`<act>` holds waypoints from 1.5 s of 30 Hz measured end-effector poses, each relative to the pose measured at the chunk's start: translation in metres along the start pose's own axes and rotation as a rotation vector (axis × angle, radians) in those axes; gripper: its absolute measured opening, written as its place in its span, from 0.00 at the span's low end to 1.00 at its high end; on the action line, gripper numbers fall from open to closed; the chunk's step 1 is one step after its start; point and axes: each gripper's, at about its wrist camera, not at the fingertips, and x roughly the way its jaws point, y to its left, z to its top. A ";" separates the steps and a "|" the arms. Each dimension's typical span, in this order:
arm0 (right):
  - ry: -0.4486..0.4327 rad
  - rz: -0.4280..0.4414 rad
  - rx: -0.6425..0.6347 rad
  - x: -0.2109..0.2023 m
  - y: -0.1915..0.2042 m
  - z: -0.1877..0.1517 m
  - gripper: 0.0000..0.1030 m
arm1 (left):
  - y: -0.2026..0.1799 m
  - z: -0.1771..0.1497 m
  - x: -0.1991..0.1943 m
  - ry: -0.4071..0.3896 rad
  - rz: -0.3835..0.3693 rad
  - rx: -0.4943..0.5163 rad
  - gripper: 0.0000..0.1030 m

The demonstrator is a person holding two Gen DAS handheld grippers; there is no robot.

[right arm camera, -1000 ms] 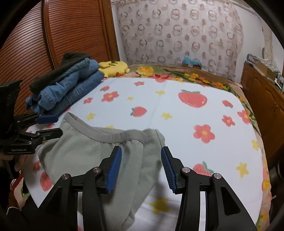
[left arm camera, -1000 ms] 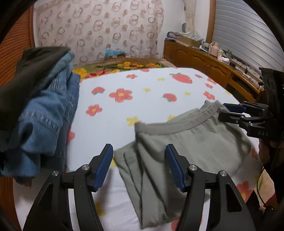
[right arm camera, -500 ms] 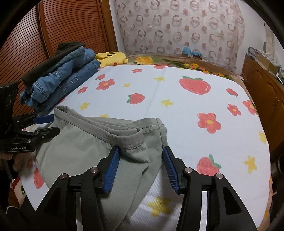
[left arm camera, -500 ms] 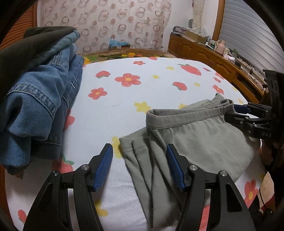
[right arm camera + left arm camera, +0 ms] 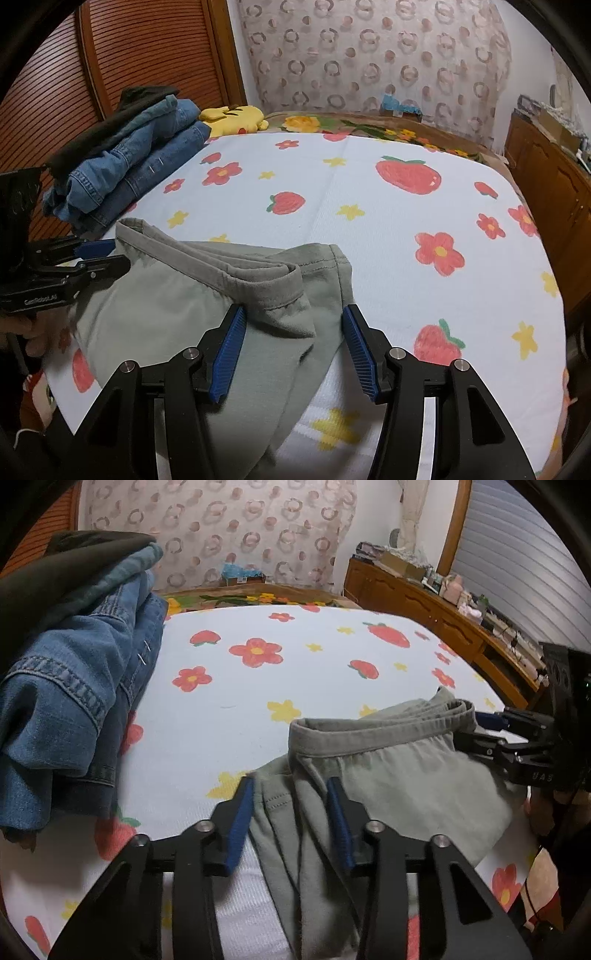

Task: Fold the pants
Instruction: 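Close the left gripper on the shorts' waistband edge while the right gripper grasps the other end, then lift the folded grey-green shorts with both grippers and carry them onto the jeans stack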

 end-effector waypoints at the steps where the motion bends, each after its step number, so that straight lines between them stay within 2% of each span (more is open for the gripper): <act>1: 0.001 0.003 0.004 0.000 -0.001 0.000 0.55 | 0.000 0.000 0.000 0.002 -0.005 0.001 0.35; 3: 0.002 0.014 0.013 0.000 -0.001 0.000 0.55 | -0.001 0.000 0.001 0.003 -0.013 0.006 0.28; 5: 0.003 0.021 0.021 0.000 -0.002 0.001 0.49 | -0.003 0.000 0.001 0.003 -0.024 0.007 0.22; 7: 0.006 0.036 0.020 0.001 -0.002 0.001 0.35 | -0.006 0.001 0.000 -0.001 -0.028 0.015 0.16; 8: 0.009 0.050 0.017 0.001 -0.001 0.001 0.32 | -0.008 0.001 -0.001 -0.004 -0.034 0.019 0.14; 10: 0.015 0.067 0.008 0.001 0.001 0.001 0.20 | -0.011 0.001 -0.004 -0.011 -0.043 0.027 0.13; 13: 0.002 0.080 -0.003 -0.003 0.003 0.001 0.16 | -0.013 0.003 -0.013 -0.032 -0.045 0.015 0.13; 22: -0.122 0.082 -0.068 -0.042 0.024 0.018 0.14 | -0.025 0.013 -0.067 -0.160 -0.055 0.039 0.12; 27: -0.184 0.087 -0.116 -0.062 0.039 0.033 0.14 | -0.019 0.020 -0.096 -0.229 -0.027 0.036 0.12; 36: -0.251 0.125 -0.200 -0.074 0.068 0.072 0.14 | 0.013 0.036 -0.131 -0.315 0.060 0.024 0.12; 45: -0.321 0.149 -0.307 -0.059 0.088 0.125 0.14 | 0.053 0.061 -0.164 -0.409 0.135 -0.008 0.12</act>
